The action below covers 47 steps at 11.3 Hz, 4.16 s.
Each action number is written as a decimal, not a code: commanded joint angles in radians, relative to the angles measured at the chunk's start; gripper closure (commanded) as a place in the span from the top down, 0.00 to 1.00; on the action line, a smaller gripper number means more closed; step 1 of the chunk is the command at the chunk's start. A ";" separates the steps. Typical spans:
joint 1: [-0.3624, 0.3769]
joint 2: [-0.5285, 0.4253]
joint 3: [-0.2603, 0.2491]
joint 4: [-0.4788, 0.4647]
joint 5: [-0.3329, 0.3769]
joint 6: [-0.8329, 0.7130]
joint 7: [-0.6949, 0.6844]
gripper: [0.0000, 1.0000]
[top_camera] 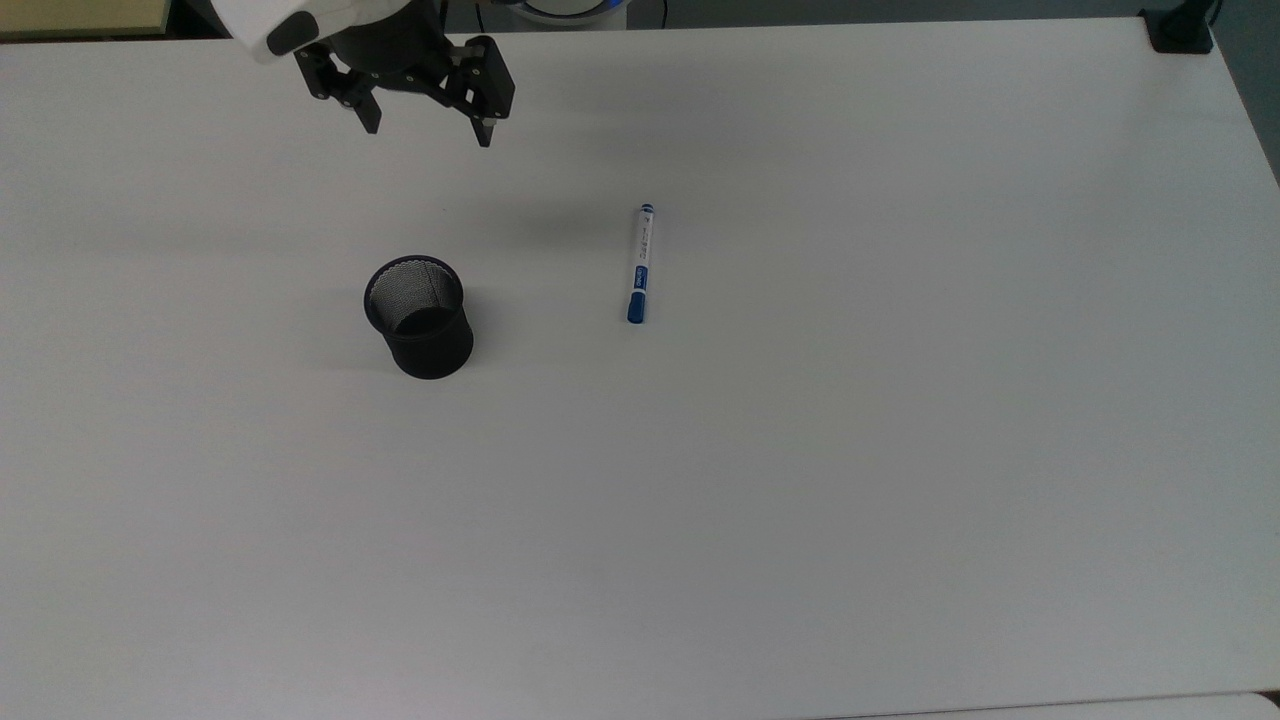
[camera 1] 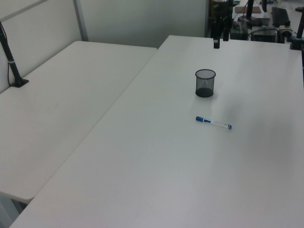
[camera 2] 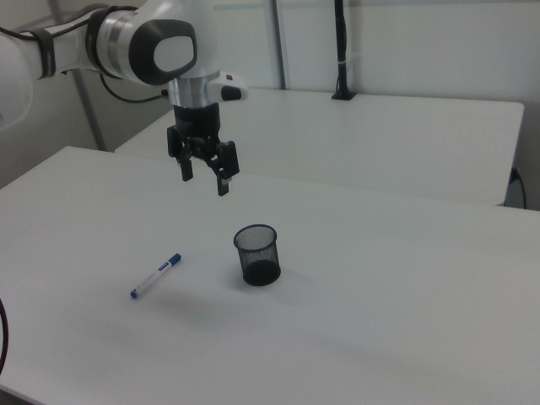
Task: Insert the marker
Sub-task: 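Move the gripper down to the blue-capped marker and grasp it, then lift the marker and carry it over the black mesh cup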
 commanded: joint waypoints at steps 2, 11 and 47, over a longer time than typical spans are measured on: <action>0.055 0.027 -0.001 -0.038 0.003 -0.016 -0.035 1.00; 0.263 0.333 -0.001 -0.043 -0.044 0.120 0.058 0.86; -0.058 0.233 -0.004 0.026 -0.043 0.539 0.152 0.01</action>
